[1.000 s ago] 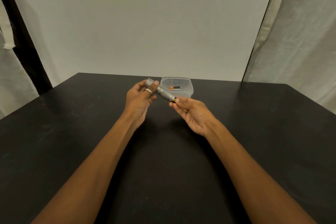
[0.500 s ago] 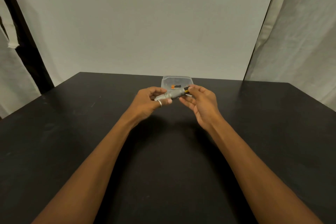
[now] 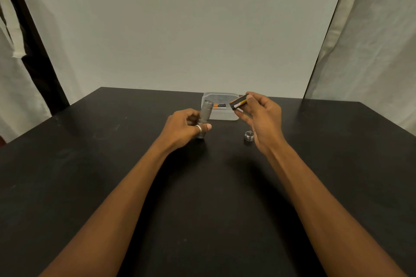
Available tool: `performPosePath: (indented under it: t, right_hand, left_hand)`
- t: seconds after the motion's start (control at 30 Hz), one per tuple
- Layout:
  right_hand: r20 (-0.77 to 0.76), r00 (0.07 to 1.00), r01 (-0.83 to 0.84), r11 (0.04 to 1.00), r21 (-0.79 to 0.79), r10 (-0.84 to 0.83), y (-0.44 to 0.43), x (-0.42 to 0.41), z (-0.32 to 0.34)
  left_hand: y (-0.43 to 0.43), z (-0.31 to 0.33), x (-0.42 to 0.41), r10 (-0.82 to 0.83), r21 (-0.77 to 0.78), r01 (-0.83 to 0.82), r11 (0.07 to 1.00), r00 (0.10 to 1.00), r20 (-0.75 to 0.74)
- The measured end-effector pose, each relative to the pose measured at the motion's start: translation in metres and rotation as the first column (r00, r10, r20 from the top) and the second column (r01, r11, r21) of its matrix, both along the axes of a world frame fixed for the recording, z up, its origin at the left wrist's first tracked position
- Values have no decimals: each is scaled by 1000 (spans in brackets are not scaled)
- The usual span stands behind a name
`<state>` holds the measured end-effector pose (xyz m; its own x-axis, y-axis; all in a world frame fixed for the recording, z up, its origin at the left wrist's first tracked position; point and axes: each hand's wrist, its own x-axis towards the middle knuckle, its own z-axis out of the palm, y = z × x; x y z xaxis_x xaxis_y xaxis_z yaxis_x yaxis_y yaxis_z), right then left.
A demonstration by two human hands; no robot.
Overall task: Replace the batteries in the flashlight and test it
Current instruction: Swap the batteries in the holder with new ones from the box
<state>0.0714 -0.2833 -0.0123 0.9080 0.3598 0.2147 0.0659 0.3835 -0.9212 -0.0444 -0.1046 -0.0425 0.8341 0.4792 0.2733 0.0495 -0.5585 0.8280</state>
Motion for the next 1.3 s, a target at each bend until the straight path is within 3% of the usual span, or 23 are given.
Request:
performPosePath:
  t: [0.4,0.47,0.57,0.67,0.77,0.93,1.0,1.07,1.13,1.2,1.3]
  right_hand:
    - [-12,1000,-8,999,-37,8,1,1,-6]
    - [-5,1000,-21,998,-52,21,1,0,-6]
    - [13,1000,-27,997,-75,28,1,0,-5]
    - [27,999,-33,997,-73,35,0,1,-5]
    - [23,999,-47,997,-67,49,-3,5,-5]
    - [26,998,-59,997,-53,61,-9,8,-6]
    - [41,997,-64,996,-58,66,-10,8,-6]
    - [69,995,-66,994,-83,72,-11,6,-6]
    - [111,991,-63,990,-127,77,-12,4,-6]
    - [160,984,-52,981,-185,83,-10,2,-9]
    - [246,968,14,961,-275,56,-5,0,-14]
  left_hand:
    - [-3,1,-5,62,-26,-63,998,998,-19]
    - [-10,4,-2,155,6,-156,988,985,81]
    - [-25,14,0,266,118,-330,936,889,372]
    - [-39,25,4,140,371,-429,824,788,599]
    - [-61,28,12,14,410,-300,861,820,572]
    - [-91,7,24,184,95,-231,968,917,354]
    - [-94,4,27,206,-129,-181,975,953,221]
    - [-96,5,29,124,-506,-28,862,980,156]
    - [-95,7,27,26,-758,127,640,982,187]
    - [-93,8,23,-12,-821,196,537,974,225]
    - [-90,8,20,22,-856,209,473,968,249]
